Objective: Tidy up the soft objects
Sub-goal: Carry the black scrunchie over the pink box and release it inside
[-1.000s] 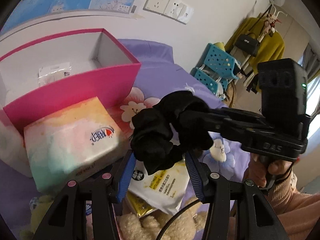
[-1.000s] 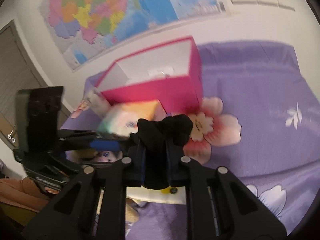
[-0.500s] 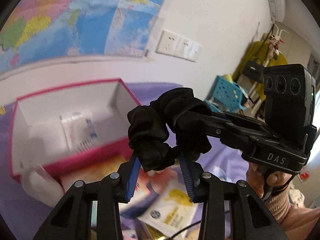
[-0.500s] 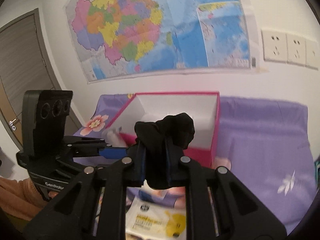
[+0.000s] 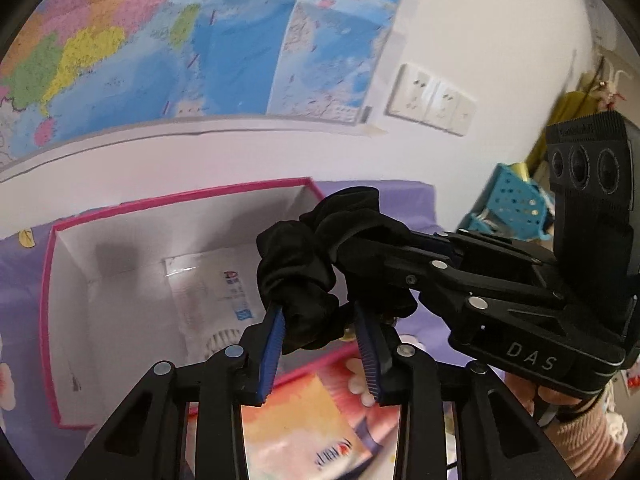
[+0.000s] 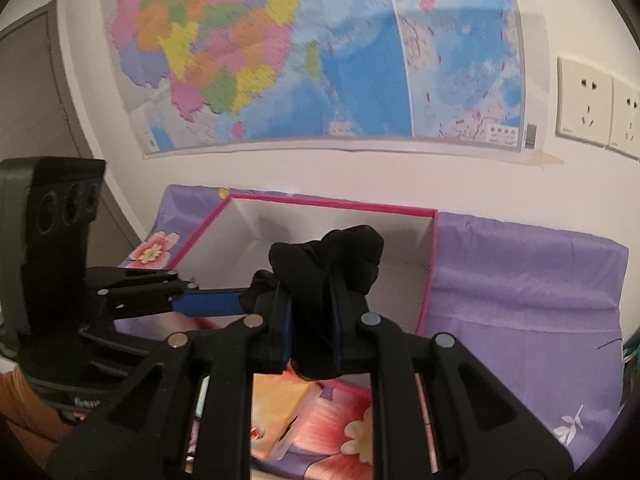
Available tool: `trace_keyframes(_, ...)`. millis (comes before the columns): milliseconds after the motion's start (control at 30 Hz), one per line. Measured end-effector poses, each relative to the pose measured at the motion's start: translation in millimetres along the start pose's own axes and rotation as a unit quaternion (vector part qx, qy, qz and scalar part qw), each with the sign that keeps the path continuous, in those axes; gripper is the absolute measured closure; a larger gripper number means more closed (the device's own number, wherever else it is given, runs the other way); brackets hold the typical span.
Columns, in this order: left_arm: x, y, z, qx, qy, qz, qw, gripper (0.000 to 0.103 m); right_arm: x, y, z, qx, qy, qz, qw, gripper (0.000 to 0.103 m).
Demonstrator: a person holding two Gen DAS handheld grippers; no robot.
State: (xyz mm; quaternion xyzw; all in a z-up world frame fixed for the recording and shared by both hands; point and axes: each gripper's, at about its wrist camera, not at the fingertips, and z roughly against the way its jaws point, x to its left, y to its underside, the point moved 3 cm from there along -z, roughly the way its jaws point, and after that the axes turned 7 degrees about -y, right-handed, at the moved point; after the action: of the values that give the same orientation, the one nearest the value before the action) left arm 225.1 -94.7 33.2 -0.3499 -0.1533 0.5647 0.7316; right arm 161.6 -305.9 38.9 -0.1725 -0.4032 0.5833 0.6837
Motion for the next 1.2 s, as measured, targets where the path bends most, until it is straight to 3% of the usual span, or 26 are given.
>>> trace_keyframes(200,1,6,-23,0.025,-0.031,-0.002,0.9992,0.069,-17,5,-26,0.035,0.024,-0.009,0.999,0.079)
trace_keyframes(267,2,9,-26,0.029,-0.038,-0.005,0.9988,0.065,-22,7,-32,0.045,0.044,-0.008,0.998,0.074)
trace_keyframes(367,4,11,-26,0.030,-0.046,-0.005,0.9985,0.056,-26,10,-33,0.056,0.062,-0.013,0.996,0.074)
trace_keyframes(467,5,13,-18,0.020,-0.049,-0.005,0.9986,0.054,-22,11,-24,0.048,0.085,-0.001,0.995,0.074)
trace_keyframes(633,-1,21,11,-0.018,-0.047,-0.022,0.9985,0.054,-11,18,7,0.024,0.058,-0.012,0.998,0.073)
trace_keyframes(767,-7,33,38,-0.036,-0.021,-0.035,0.9985,0.054,1,30,39,0.009,0.012,-0.034,0.999,0.060)
trace_keyframes(867,-13,47,56,-0.043,0.000,-0.051,0.9978,0.052,10,42,59,0.008,-0.021,-0.053,0.998,0.058)
trace_keyframes(1033,-20,78,65,-0.019,0.032,-0.058,0.9976,0.049,13,73,75,0.040,-0.046,-0.091,0.994,0.056)
trace_keyframes(1200,-21,111,52,0.035,0.051,-0.055,0.9966,0.049,-4,122,75,0.091,-0.019,-0.143,0.985,0.055)
